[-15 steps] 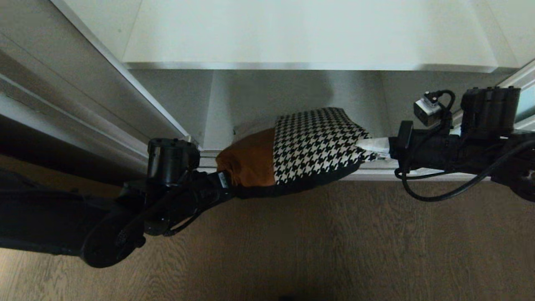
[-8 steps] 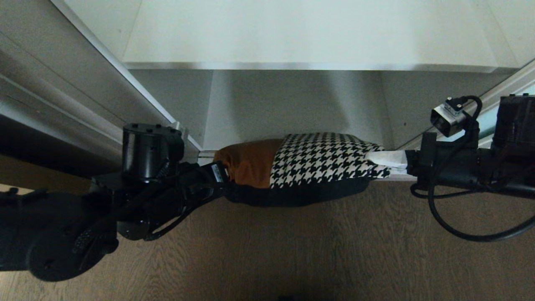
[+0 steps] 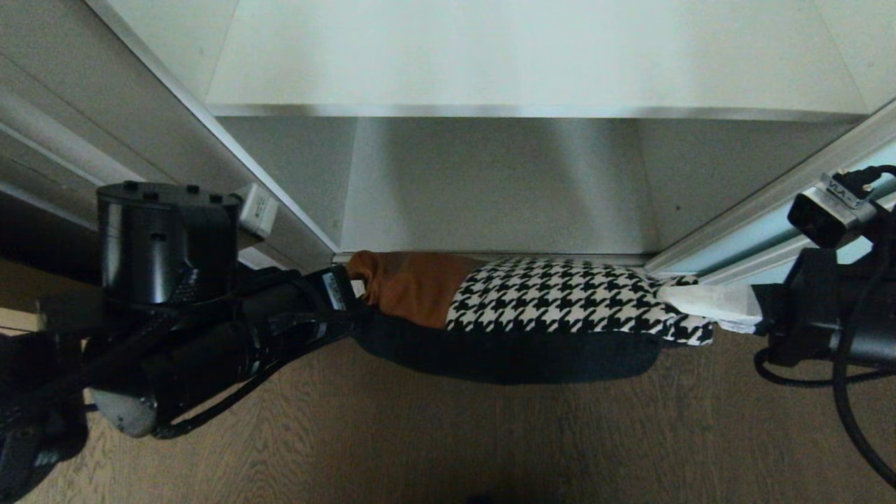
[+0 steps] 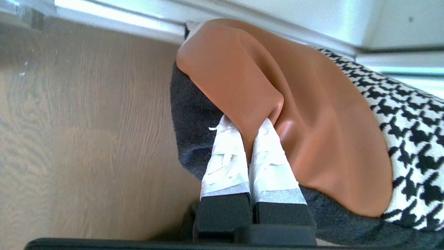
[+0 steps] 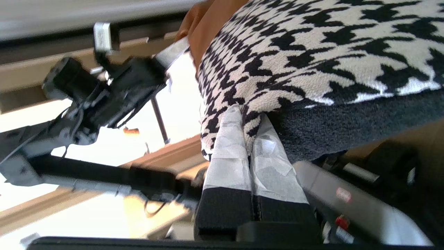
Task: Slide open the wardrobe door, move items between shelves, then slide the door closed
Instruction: Place the pillow on the higher shelf
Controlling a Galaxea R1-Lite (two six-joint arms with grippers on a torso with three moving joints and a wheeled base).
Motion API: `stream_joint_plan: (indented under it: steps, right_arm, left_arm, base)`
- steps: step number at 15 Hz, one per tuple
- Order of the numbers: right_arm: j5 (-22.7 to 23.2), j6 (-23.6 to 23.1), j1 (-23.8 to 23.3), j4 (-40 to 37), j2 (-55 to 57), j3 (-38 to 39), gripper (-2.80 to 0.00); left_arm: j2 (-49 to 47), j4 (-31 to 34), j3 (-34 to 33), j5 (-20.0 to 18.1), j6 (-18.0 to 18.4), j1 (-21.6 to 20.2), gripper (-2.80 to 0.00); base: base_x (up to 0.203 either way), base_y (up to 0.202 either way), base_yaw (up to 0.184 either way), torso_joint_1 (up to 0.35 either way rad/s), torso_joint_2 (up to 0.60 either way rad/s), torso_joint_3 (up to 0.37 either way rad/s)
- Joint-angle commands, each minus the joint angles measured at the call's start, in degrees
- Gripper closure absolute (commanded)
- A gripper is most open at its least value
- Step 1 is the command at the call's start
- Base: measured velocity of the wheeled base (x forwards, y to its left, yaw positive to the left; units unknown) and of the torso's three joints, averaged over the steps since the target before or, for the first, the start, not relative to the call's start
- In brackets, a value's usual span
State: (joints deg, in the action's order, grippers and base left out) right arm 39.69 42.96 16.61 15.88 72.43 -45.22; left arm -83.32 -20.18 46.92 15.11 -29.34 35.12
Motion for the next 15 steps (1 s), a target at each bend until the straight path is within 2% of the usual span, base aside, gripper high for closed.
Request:
stream_joint_plan:
  steps: [1,4,10,15]
  right_arm:
    - [0.13,0.32,1.24,-2.81,-6.41,0.57,0.0]
    - [-0.12,0.45,1.67,-6.55,-8.68,1.11,0.0]
    - [-1.28,0.45,1.58,-6.93,-10.12,2.15,0.0]
    - [-1.28,0.45,1.58,-6.84,-9.83,3.51,0.0]
  left_arm:
    - [4.5,1.38,-1.68,2.08,-0.13,0.91,0.0]
    - [5.8,1.46,-3.5,3.35,0.08,1.0,0.0]
    - [4.72,0.93,-2.39,3.29,0.08,1.0,0.0]
    - [1.04,0.29,-2.81,4.07,0.43,1.0,0.0]
  base:
    - [0.0,0.0,0.0,0.0,0.0,0.0]
    - [-0.147,0.0,0.0,0.006,0.0,0.001]
    - [-0.19,0.0,-0.001,-0.001,0.0,0.003]
    - [-0.018,0.0,-0.004,0.0,0.0,0.001]
